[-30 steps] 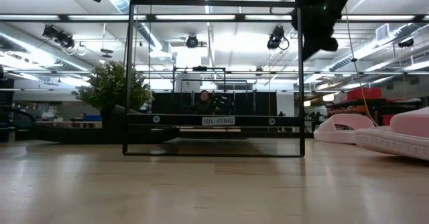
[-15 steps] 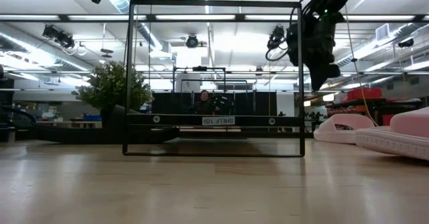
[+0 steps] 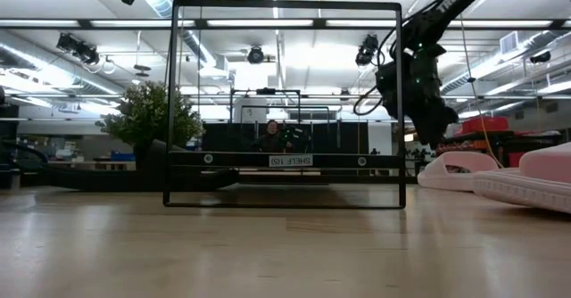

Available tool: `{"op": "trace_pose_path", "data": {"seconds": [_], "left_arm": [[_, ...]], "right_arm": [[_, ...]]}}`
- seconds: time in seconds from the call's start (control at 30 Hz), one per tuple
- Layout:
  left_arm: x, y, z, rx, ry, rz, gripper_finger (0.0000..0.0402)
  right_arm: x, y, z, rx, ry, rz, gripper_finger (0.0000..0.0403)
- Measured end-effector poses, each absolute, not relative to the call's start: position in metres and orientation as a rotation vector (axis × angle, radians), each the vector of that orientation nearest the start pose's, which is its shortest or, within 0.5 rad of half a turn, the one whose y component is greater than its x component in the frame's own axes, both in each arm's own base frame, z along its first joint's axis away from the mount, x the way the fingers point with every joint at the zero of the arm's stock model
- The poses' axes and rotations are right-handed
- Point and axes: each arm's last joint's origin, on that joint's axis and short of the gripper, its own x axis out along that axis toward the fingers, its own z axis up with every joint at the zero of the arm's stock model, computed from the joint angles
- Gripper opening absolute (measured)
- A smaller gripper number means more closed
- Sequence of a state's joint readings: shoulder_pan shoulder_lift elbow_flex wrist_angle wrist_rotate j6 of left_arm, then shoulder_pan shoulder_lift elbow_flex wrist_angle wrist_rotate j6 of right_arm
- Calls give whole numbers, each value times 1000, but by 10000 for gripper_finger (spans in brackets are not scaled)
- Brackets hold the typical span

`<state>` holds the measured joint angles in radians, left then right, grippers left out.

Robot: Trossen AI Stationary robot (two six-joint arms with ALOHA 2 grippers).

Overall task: Pick and place slides into the shelf
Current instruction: Put the top pink slide on the shelf

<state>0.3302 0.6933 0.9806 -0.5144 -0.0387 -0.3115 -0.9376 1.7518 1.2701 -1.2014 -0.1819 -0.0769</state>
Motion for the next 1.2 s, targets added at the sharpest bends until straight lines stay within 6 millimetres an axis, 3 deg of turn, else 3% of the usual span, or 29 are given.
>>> {"op": "trace_pose_path", "data": {"seconds": [0.27, 0.5, 1.2], "left_arm": [[122, 43, 377, -356, 164, 401, 23], [122, 43, 377, -385, 158, 404, 33], [122, 43, 377, -385, 158, 404, 35]], "right_arm": [[182, -244, 199, 793, 1485, -399, 250], [178, -251, 187, 874, 1472, -341, 249], [164, -261, 182, 798, 1475, -271, 244]]}}
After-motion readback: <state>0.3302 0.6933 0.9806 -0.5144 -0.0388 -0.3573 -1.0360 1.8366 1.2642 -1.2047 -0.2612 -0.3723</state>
